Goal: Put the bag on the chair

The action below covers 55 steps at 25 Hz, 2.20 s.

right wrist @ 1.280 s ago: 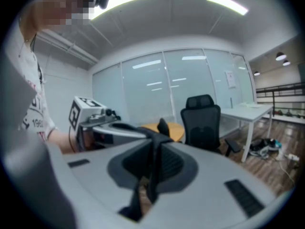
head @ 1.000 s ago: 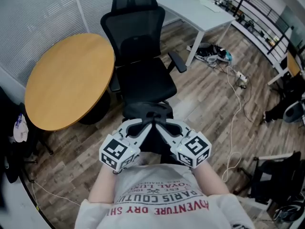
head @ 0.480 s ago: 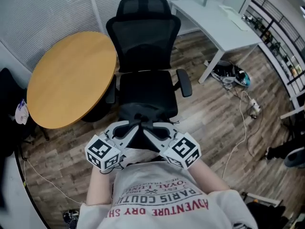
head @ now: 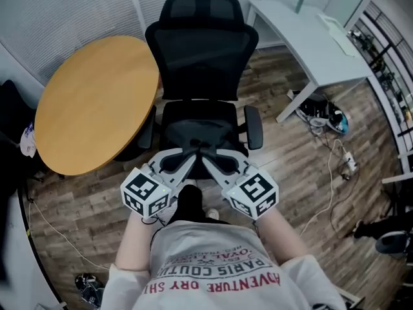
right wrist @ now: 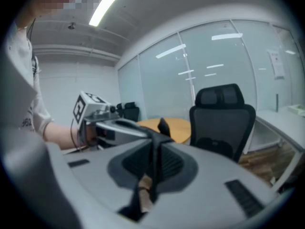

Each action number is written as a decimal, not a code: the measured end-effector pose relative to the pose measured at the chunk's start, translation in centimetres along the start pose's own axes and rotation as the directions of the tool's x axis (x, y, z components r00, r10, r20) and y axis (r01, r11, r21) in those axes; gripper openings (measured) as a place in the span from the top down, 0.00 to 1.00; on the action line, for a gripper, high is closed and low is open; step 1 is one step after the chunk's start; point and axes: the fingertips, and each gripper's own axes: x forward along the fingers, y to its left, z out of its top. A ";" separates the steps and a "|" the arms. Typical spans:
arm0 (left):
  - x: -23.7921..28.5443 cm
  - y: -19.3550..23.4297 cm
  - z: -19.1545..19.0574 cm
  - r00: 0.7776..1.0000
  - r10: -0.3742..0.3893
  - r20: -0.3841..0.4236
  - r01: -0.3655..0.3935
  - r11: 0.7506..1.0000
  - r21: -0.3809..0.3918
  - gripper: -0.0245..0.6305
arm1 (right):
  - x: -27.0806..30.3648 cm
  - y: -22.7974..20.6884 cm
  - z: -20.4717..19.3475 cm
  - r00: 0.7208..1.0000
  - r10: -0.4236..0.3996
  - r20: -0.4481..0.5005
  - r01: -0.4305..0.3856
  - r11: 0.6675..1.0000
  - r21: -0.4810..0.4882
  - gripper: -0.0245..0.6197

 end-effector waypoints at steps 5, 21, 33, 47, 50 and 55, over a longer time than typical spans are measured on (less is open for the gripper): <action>4.0 4.3 1.1 0.998 -0.041 -0.039 0.043 0.999 0.033 0.88 | 3.4 -5.6 1.1 0.999 -0.035 -0.010 0.036 0.998 0.052 0.88; 11.4 19.6 4.3 0.975 -0.178 -0.137 0.185 0.982 0.041 0.88 | 15.4 -17.4 4.7 0.988 -0.146 -0.055 0.152 0.980 0.131 0.88; 17.7 28.6 5.5 0.983 -0.129 -0.132 0.125 0.991 -0.044 0.88 | 22.3 -26.6 5.8 0.970 -0.198 -0.139 0.215 0.969 0.122 0.88; 20.8 30.1 -0.7 0.967 -0.149 -0.205 0.122 0.982 -0.142 0.88 | 24.2 -29.4 -0.4 0.959 -0.167 -0.228 0.216 0.953 0.211 0.87; 21.4 30.3 -1.3 0.966 -0.166 -0.197 0.137 0.979 -0.152 0.88 | 24.5 -30.1 -0.9 0.953 -0.174 -0.249 0.230 0.948 0.218 0.87; 22.4 30.9 -2.9 0.966 -0.158 -0.206 0.126 0.979 -0.161 0.87 | 25.0 -31.0 -2.3 0.950 -0.189 -0.247 0.244 0.946 0.214 0.87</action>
